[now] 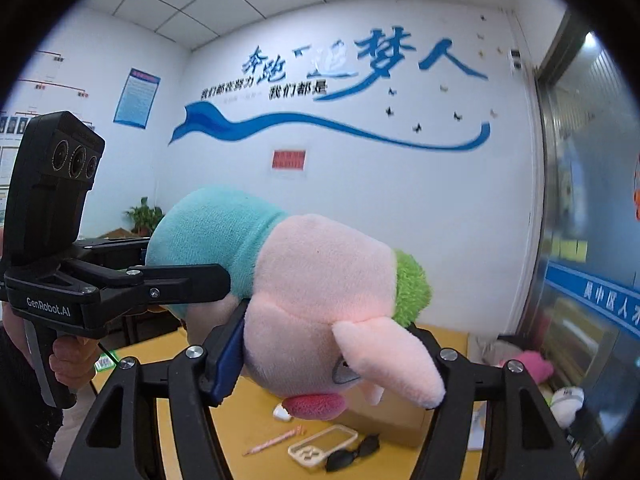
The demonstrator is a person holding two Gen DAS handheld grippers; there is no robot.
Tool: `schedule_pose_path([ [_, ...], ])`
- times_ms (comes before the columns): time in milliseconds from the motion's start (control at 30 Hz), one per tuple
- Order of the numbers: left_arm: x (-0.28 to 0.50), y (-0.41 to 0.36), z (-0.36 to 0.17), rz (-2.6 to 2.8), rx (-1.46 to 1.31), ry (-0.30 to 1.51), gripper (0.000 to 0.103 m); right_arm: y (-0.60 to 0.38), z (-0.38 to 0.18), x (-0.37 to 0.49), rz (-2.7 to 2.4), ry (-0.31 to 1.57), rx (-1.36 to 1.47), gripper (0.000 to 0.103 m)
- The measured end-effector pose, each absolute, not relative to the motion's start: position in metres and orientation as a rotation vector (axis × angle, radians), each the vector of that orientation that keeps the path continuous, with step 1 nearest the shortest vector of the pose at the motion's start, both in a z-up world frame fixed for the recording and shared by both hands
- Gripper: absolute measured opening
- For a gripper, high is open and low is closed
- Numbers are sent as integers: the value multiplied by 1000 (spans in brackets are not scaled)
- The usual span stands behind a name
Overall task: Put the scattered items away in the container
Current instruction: 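Lift the pig plush with both grippers and carry it over the box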
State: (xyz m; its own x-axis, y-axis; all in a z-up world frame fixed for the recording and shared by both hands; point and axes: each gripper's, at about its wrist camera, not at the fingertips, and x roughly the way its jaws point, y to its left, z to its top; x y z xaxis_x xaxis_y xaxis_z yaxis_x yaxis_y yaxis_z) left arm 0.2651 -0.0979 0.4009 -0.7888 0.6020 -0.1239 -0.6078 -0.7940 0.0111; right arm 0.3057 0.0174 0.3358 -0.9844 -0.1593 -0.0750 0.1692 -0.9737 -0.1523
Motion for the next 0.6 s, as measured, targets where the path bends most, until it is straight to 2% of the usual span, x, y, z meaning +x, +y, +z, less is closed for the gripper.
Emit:
schedule_pose_path([
  [133,258,-106,462,2499,-88,89,77,15,398,299,-2952,279,-47,65],
  [333,212,-119,538,2554,-68,126,77,25,464,244,-2938,312,-80,65],
  [467,157,-131,556,2572,-107,114,77,25,482,195,-2913,319,-48,65],
  [600,81,-134,545,2562,-202,71,77,29,475,131,-2909,308,18,65],
])
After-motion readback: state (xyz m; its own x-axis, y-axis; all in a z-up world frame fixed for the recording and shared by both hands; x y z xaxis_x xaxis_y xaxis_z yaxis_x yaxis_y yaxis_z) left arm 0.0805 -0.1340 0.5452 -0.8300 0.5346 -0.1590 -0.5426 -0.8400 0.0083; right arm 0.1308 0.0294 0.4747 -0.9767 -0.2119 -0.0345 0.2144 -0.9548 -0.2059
